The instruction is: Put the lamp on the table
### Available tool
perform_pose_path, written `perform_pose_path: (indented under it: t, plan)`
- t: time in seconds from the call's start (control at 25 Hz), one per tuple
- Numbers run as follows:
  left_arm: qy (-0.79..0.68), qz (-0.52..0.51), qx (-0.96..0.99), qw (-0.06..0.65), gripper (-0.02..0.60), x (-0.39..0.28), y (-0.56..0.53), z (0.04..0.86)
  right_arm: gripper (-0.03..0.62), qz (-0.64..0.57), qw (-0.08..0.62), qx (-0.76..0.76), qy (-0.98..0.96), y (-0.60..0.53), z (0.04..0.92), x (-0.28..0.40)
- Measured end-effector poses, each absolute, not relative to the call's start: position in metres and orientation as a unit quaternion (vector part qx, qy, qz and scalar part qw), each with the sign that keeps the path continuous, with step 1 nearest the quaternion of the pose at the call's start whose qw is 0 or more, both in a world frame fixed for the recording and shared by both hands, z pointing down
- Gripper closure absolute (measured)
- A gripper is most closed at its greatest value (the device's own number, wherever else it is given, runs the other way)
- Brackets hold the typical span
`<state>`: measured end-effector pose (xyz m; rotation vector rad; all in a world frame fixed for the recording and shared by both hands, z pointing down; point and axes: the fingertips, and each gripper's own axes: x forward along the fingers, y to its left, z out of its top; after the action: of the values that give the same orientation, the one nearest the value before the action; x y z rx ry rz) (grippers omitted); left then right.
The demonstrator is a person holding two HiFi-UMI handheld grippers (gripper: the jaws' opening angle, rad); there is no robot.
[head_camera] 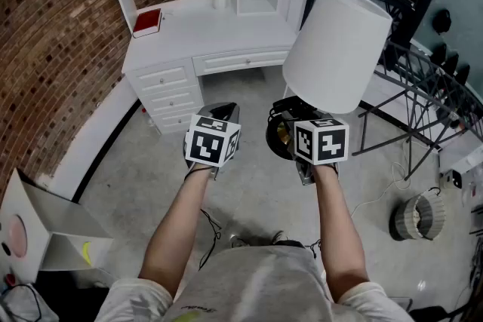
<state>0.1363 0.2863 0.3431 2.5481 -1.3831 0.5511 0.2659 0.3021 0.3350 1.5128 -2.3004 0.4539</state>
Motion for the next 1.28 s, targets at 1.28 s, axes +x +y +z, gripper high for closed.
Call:
perform_pose_path:
  t: [1.28]
  plan:
    - [-0.459, 0.210, 0.859, 0.089, 0.586, 0.136, 0.225, 0.353, 0.499, 0.178, 0.168, 0.522, -0.817, 0.235, 0.355, 0.258]
